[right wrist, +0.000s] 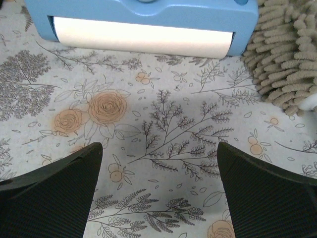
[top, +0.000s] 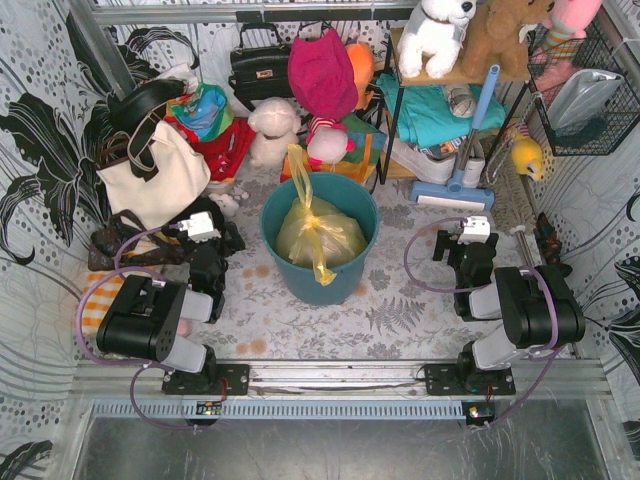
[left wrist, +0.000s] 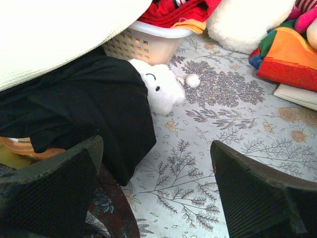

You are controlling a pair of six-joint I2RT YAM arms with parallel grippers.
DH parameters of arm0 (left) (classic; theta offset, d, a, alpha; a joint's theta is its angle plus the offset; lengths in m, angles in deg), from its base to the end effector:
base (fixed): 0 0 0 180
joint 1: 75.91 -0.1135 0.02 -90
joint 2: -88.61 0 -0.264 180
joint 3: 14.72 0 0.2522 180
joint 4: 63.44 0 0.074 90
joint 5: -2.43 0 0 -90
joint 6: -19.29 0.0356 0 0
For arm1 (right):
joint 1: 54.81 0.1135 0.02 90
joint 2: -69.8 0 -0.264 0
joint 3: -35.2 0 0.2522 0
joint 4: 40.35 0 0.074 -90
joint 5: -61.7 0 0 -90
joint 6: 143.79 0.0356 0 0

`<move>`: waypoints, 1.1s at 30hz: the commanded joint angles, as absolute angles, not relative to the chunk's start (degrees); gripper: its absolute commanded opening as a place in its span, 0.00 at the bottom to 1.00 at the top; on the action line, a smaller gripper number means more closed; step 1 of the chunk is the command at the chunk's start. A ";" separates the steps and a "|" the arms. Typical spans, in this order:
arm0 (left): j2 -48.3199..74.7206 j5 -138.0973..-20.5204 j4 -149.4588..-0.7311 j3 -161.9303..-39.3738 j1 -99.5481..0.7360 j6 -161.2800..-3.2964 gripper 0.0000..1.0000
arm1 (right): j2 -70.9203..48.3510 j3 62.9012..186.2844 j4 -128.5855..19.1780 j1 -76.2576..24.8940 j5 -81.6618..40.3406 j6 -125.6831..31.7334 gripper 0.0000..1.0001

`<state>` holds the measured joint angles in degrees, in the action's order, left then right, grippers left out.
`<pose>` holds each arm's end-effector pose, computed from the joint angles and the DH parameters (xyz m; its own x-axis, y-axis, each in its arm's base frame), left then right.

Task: Tie the trash bag

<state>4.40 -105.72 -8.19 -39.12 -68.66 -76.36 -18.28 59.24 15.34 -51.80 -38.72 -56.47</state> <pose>0.2273 -0.0177 0.1496 -0.0600 -0.0867 -0.9944 -0.1950 0.9781 -0.0735 0.2294 0.0056 0.1348 -0.1508 -0.0540 -0.9871 0.1201 0.9901 -0.0725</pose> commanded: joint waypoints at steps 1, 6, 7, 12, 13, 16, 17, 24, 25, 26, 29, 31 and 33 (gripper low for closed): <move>4.47 -103.65 -5.62 -39.54 -69.39 -75.78 0.98 | -18.61 59.32 22.42 -52.17 -39.42 -56.88 0.97; 4.40 -103.62 -5.50 -39.56 -69.40 -75.64 0.98 | -18.65 59.44 22.36 -52.17 -41.13 -56.36 0.97; 4.41 -103.64 -5.56 -39.55 -69.40 -75.70 0.98 | -18.58 59.39 22.19 -52.17 -41.13 -56.31 0.97; 4.36 -103.61 -5.62 -39.44 -69.41 -75.72 0.98 | -18.58 59.53 22.12 -52.17 -41.13 -56.38 0.97; 4.41 -103.65 -5.61 -39.54 -69.40 -75.72 0.98 | -18.62 59.49 22.16 -52.17 -41.13 -56.32 0.97; 4.41 -103.57 -5.57 -39.64 -69.40 -75.75 0.98 | -18.62 59.53 22.14 -52.17 -41.13 -56.34 0.97; 4.41 -103.57 -5.61 -39.63 -69.40 -75.74 0.98 | -18.60 59.57 22.11 -52.17 -41.12 -56.34 0.97; 4.41 -103.57 -5.61 -39.60 -69.40 -75.76 0.98 | -18.62 59.58 22.15 -52.17 -41.11 -56.34 0.97; 4.40 -103.57 -5.64 -39.54 -69.40 -75.72 0.98 | -18.62 59.59 22.11 -52.17 -41.03 -56.34 0.97; 4.38 -103.57 -5.61 -39.57 -69.40 -75.76 0.98 | -18.62 59.59 22.06 -52.17 -41.04 -56.34 0.97; 4.40 -103.58 -5.67 -39.64 -69.40 -75.75 0.98 | -18.54 59.60 21.94 -52.17 -40.78 -56.25 0.97; 4.41 -103.57 -5.63 -39.65 -69.40 -75.76 0.98 | -18.53 59.63 21.92 -52.17 -40.78 -56.25 0.97; 4.40 -103.57 -5.66 -39.59 -69.41 -75.72 0.98 | -18.53 59.63 21.85 -52.17 -40.70 -56.17 0.97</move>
<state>4.40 -104.00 -8.21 -39.12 -68.94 -76.36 -18.30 59.22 19.28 -51.85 -40.09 -56.45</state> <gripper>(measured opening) 0.976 0.969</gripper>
